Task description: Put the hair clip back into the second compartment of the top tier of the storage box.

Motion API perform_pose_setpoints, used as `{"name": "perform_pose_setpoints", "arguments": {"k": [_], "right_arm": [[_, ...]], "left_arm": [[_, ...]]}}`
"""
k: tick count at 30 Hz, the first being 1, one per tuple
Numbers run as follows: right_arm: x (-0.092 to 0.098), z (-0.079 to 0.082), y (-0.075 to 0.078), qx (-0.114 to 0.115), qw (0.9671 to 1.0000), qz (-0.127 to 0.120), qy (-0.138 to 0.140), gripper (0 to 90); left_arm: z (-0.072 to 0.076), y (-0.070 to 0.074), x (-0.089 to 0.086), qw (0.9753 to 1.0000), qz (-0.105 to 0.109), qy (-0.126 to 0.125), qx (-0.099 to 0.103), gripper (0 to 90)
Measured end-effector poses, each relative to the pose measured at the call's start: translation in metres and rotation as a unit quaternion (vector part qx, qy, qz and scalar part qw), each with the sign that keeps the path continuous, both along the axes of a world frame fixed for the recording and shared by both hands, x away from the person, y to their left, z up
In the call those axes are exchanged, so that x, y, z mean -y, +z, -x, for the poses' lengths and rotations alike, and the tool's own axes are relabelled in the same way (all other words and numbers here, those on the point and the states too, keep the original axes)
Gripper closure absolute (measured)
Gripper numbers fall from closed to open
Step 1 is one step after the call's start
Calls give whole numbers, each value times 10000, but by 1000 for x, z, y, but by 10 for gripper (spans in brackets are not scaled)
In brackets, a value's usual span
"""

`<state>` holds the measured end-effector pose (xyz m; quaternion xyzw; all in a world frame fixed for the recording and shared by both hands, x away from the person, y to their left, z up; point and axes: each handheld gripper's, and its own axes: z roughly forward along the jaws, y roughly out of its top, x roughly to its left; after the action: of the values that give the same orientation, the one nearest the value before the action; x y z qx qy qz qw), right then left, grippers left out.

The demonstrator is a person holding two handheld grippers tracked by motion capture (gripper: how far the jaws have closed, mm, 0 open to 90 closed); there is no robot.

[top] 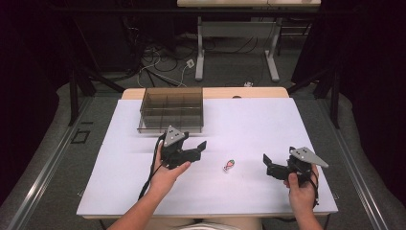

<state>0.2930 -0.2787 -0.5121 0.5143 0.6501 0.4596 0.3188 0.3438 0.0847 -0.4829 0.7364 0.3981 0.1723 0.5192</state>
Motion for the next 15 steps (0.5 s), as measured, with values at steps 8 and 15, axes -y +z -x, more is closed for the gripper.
{"name": "perform_pose_setpoints", "arguments": {"k": [8, 15], "right_arm": [[0, -1, -1, 48, 10000, -18, 27, 0], [0, -1, -1, 2, 10000, -10, 50, 0]], "left_arm": [[0, 0, 10, 9992, 167, -85, -341, 266], [-2, -3, 20, 9983, 157, -154, -546, 289]]}}
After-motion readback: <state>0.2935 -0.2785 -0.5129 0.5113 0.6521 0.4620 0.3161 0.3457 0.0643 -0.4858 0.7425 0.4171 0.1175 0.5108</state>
